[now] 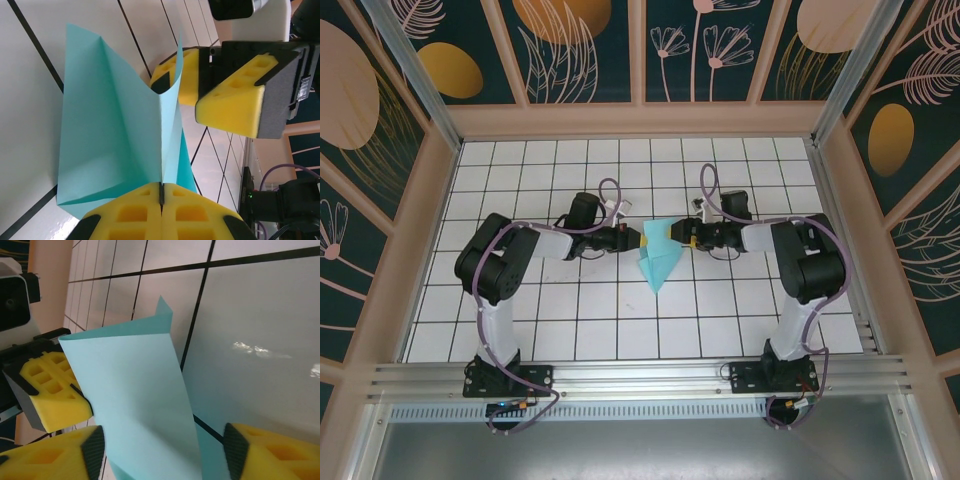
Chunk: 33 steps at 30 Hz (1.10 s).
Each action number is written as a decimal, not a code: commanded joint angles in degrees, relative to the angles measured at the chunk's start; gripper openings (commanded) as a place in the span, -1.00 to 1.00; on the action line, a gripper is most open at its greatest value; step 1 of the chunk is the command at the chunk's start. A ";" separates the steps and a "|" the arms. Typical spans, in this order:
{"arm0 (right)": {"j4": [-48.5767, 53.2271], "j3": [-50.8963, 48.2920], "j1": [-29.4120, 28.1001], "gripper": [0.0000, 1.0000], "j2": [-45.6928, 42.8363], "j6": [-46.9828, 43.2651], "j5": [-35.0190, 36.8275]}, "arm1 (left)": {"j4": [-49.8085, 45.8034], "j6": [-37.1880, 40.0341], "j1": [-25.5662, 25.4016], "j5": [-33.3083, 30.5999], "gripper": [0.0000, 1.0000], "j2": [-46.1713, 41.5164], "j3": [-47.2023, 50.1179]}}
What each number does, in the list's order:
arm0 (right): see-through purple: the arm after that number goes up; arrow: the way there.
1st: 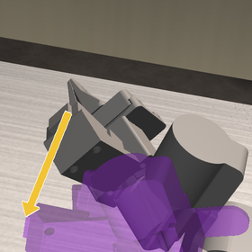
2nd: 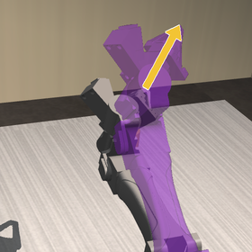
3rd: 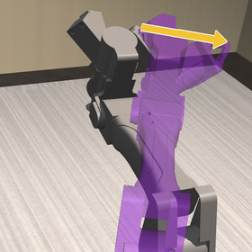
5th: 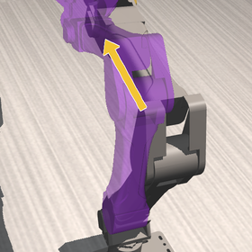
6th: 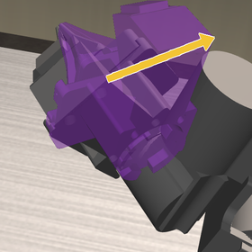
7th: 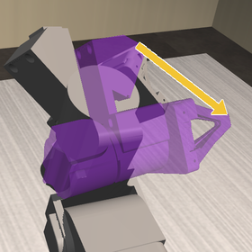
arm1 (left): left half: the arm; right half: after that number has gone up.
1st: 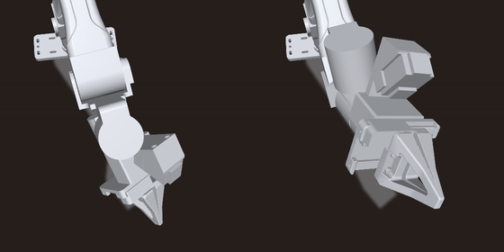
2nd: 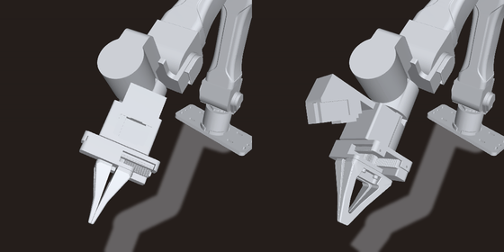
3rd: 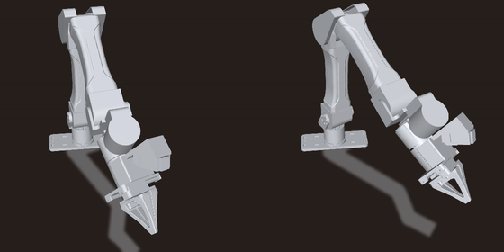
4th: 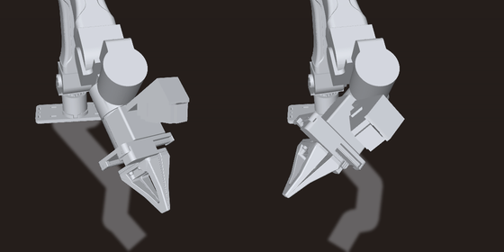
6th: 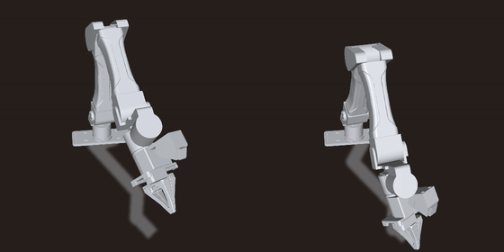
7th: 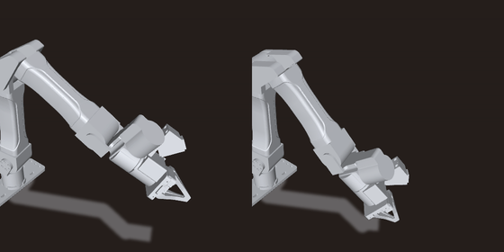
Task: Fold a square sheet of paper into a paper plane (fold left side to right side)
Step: Fold the wing for the fifth time at the center of the table.
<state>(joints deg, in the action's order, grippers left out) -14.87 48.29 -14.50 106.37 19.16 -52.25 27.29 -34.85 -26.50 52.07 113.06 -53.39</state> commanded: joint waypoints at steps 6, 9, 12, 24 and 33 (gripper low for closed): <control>0.40 -0.18 0.60 -0.57 -1.57 -2.55 -1.22 | 0.39 1.31 1.06 -0.98 -0.61 -1.64 -0.32; 1.19 -0.48 0.61 -0.75 -2.08 -2.20 -0.72 | -2.90 2.53 1.62 -2.80 -0.37 -3.64 -0.95; 2.87 -0.49 0.54 -0.81 -3.24 -1.59 0.08 | -9.49 5.51 1.89 -6.34 -0.17 -6.64 -1.98; 6.52 -1.22 0.38 -0.83 -8.13 0.47 2.50 | -21.95 2.71 0.82 -14.07 0.09 -18.92 3.04; 7.06 -0.76 -0.22 -0.83 -7.98 0.88 3.12 | -19.33 -2.20 -5.36 -15.17 0.28 -11.84 3.88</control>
<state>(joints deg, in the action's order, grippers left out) -8.93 47.81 -14.35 99.35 19.90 -49.36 8.27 -34.74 -30.83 38.20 98.52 -48.97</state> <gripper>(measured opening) 0.087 0.636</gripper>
